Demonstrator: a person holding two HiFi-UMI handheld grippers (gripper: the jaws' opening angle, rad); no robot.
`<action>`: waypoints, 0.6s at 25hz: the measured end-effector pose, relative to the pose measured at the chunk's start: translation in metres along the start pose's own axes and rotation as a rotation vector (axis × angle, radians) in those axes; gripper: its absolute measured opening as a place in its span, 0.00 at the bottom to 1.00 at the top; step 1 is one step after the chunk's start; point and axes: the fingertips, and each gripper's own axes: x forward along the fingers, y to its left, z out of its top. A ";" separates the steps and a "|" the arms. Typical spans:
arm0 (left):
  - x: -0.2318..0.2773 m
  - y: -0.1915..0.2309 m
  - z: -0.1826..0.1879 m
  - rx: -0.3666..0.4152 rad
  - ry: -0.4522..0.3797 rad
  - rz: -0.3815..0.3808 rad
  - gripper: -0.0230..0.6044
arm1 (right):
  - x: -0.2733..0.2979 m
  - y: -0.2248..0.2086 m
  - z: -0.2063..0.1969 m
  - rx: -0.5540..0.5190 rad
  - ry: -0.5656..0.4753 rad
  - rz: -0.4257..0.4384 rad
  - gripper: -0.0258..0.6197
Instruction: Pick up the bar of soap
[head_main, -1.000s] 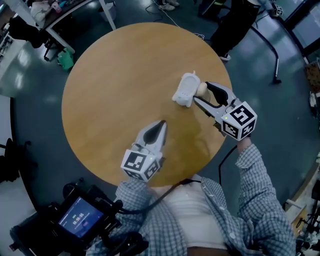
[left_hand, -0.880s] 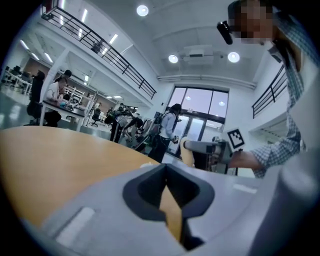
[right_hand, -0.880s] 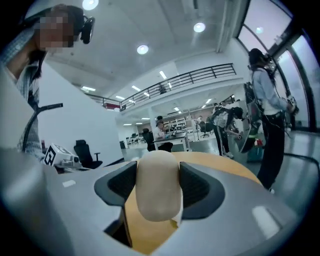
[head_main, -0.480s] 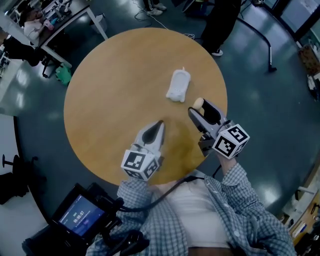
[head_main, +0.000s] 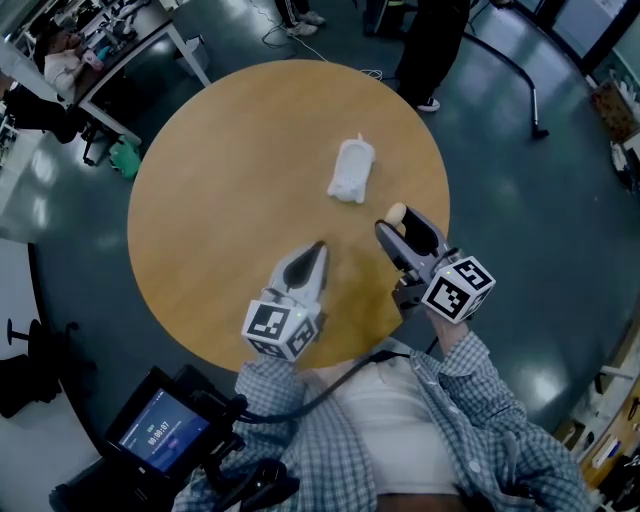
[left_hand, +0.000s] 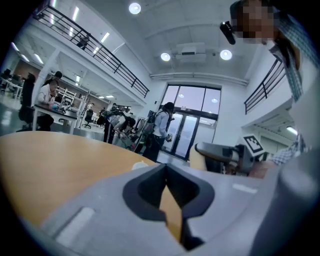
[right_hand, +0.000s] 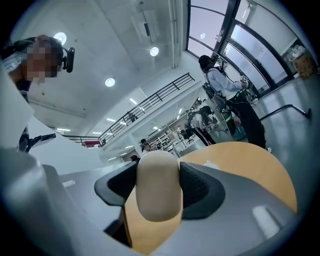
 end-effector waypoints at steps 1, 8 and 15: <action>0.000 0.000 0.000 0.000 -0.001 0.000 0.03 | 0.000 0.000 0.000 0.000 -0.001 -0.003 0.46; 0.000 -0.001 0.001 0.002 -0.006 0.001 0.03 | -0.002 -0.001 0.000 0.002 -0.002 -0.006 0.46; 0.001 -0.002 0.002 0.002 -0.003 -0.003 0.03 | 0.000 0.004 -0.003 -0.015 0.027 0.027 0.46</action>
